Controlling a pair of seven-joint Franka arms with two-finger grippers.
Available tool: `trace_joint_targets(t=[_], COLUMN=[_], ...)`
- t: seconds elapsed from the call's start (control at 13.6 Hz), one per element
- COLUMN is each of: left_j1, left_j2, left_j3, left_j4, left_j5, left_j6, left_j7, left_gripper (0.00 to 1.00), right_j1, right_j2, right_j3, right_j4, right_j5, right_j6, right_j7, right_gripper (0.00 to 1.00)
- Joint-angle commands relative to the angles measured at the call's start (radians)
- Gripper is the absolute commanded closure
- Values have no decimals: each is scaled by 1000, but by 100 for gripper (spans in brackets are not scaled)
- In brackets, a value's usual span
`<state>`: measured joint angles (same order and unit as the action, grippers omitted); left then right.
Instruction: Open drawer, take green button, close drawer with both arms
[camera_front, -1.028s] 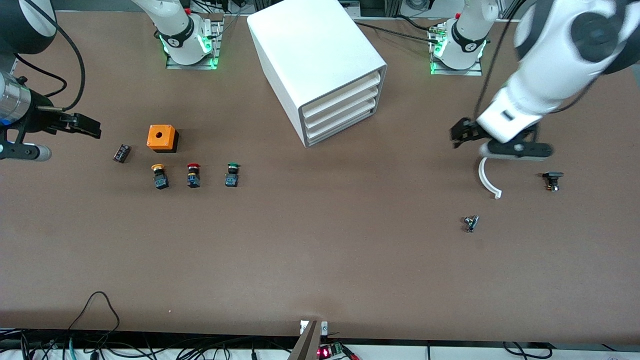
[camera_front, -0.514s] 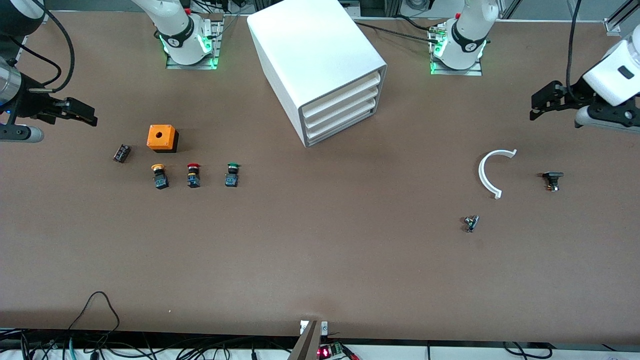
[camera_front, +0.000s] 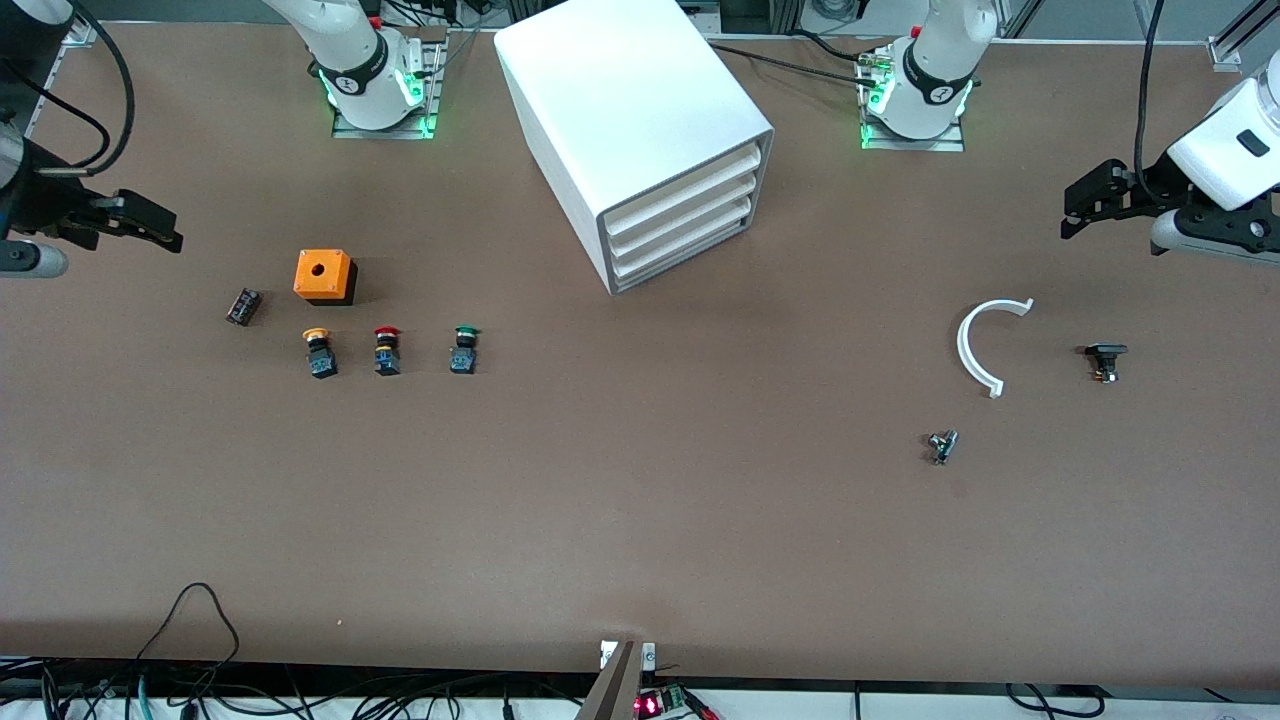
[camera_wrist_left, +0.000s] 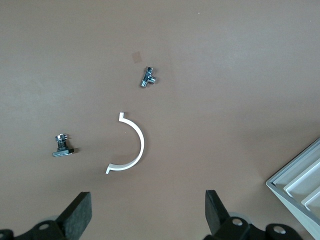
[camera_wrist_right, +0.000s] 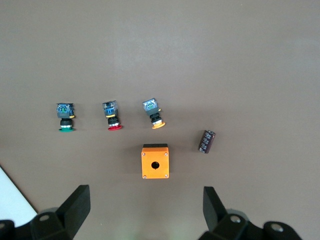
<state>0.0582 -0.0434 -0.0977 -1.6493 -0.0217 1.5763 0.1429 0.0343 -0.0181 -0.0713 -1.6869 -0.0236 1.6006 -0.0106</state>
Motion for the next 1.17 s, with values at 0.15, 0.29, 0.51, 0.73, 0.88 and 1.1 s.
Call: trace_joint_targets(t=[0.15,0.29,0.51,0.73,0.88,1.1], left_j1=[-5,-18,-23,-57,-63,-55], left_j2=[20,20,23,23,25,37], left_j3=[-8,-5,12,12,12,10], left_j4=[45,45,42,34,36,45], left_j5=[23,23,23,23,23,23], left_j6=[-28,-33,-30,-27,-25,-30], left_j7=[14,12,17,3,-2,0], left_gripper=[0,0,0,0,0,0], right_j1=[2,2,2,2,2,2], right_j2=[-60,-78,-98,-98,-97,-97], right_j3=[-5,-4,-1,-1,-1,-1], right_j4=[-31,-37,-56,-51,-48,-48], right_j5=[14,14,5,7,5,7], right_j6=[15,9,15,-5,-10,-5], right_j7=[-8,-8,-11,-9,-9,-8], right_gripper=[0,0,0,0,0,0])
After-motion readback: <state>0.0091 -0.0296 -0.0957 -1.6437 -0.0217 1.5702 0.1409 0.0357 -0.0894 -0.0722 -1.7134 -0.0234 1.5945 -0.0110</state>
